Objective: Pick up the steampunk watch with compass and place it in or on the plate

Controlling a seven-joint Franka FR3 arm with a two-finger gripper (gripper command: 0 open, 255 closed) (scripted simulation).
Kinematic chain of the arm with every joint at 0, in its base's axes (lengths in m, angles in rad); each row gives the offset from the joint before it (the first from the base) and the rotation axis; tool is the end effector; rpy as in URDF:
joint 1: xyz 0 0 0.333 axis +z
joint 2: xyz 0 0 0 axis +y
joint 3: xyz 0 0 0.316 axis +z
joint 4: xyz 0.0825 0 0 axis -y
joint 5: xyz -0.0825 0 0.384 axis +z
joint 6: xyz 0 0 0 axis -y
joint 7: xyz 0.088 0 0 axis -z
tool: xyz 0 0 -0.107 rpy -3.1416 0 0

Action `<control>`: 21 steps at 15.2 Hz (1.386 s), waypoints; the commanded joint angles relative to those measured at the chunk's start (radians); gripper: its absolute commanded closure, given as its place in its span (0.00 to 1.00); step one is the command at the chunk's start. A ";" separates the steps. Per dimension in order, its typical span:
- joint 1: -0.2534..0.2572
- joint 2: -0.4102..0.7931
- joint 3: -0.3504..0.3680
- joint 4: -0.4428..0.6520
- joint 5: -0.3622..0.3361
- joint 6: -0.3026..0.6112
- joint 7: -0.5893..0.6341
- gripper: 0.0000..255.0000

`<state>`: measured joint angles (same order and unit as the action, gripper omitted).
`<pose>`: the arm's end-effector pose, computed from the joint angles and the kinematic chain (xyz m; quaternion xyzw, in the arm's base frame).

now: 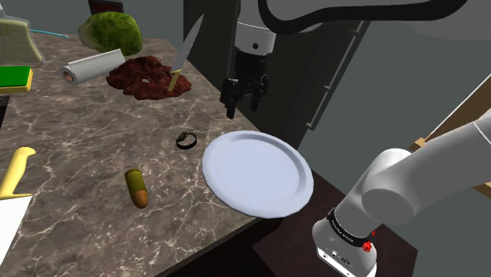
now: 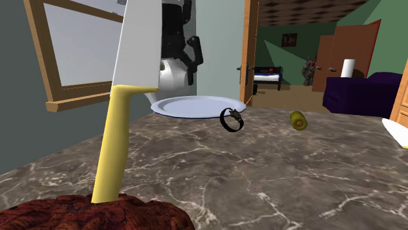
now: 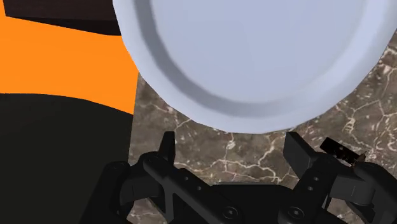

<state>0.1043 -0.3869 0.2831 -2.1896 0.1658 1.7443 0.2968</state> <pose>0.3927 0.1895 0.5293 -0.9989 -0.0162 0.0424 0.0153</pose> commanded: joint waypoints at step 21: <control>0.075 0.378 0.128 0.214 0.059 0.150 0.173 0.00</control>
<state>0.1785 -0.0087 0.4101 -1.9732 0.2251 1.8913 0.4689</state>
